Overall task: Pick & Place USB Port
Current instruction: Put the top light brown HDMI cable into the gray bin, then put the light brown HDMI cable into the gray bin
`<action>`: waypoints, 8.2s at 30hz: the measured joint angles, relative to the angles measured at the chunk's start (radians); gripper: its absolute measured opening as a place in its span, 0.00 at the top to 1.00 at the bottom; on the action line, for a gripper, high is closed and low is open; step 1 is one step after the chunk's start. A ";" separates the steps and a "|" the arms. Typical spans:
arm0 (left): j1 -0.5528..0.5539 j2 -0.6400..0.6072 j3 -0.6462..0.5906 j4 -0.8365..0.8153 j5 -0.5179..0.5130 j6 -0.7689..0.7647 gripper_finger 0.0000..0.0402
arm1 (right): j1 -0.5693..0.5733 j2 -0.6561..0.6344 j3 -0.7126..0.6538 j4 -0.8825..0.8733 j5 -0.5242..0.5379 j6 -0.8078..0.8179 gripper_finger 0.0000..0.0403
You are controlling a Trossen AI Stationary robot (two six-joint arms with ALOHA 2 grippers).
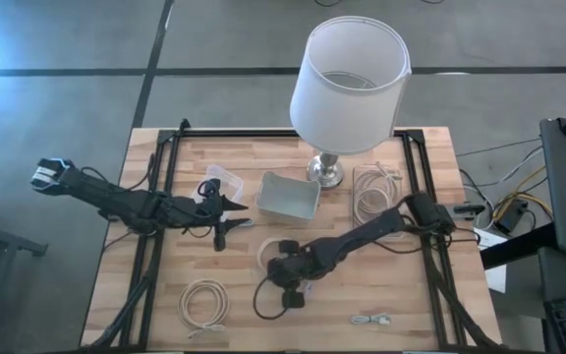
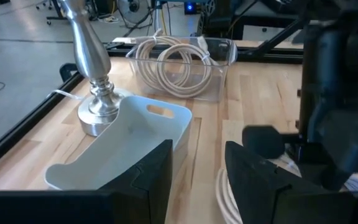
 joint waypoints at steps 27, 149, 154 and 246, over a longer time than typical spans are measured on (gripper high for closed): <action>-0.002 -0.001 0.000 -0.003 0.216 -0.017 0.62 | -0.182 -0.192 0.077 -0.258 0.236 -0.144 0.92; -0.417 0.539 0.035 -0.459 0.462 -0.764 0.69 | -0.092 -0.325 -0.049 -0.212 0.364 -0.125 0.65; -0.418 0.544 0.037 -0.440 0.462 -0.769 0.89 | -0.092 -0.325 -0.053 -0.212 0.364 -0.125 0.66; 0.335 0.709 0.700 -0.364 -0.318 0.443 0.94 | 0.133 -0.364 -0.250 -0.359 0.332 0.445 0.69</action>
